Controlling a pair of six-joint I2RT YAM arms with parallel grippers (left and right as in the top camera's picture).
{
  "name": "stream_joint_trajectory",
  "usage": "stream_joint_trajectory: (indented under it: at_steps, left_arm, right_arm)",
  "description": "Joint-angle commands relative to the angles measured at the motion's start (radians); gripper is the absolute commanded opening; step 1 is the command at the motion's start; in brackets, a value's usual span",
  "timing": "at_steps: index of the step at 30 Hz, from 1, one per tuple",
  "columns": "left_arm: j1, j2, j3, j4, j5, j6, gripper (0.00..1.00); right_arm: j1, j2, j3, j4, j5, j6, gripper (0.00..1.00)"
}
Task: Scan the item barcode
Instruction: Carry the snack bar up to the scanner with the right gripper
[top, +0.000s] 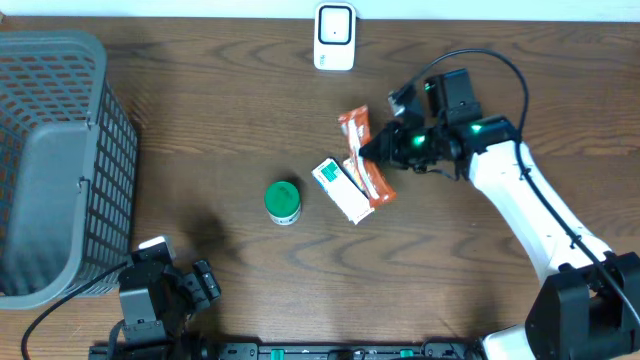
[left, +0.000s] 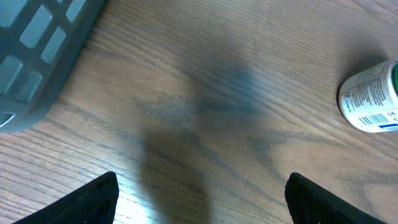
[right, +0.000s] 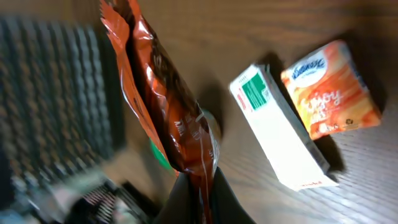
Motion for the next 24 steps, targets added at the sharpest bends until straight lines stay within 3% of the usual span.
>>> stream_joint_trajectory:
  at_steps: [1, 12, 16, 24]
  left_arm:
    - [0.0, -0.002, 0.006, -0.003, 0.009, 0.005, 0.86]
    - [0.001, -0.002, 0.006, -0.003, 0.009, 0.006, 0.86]
    - [0.0, -0.002, 0.006, -0.003, 0.009, 0.006, 0.86]
    - [0.0, -0.002, 0.006, -0.003, 0.009, 0.006, 0.86]
  right_arm:
    - [-0.026, -0.001, -0.007, 0.043, -0.046, 0.26, 0.01]
    - [-0.029, -0.001, -0.007, 0.079, -0.093, 0.24, 0.01]
    - [-0.014, -0.001, -0.007, 0.129, -0.069, 0.033, 0.01]
    - [0.095, 0.014, -0.007, 0.243, 0.465, -0.275, 0.01]
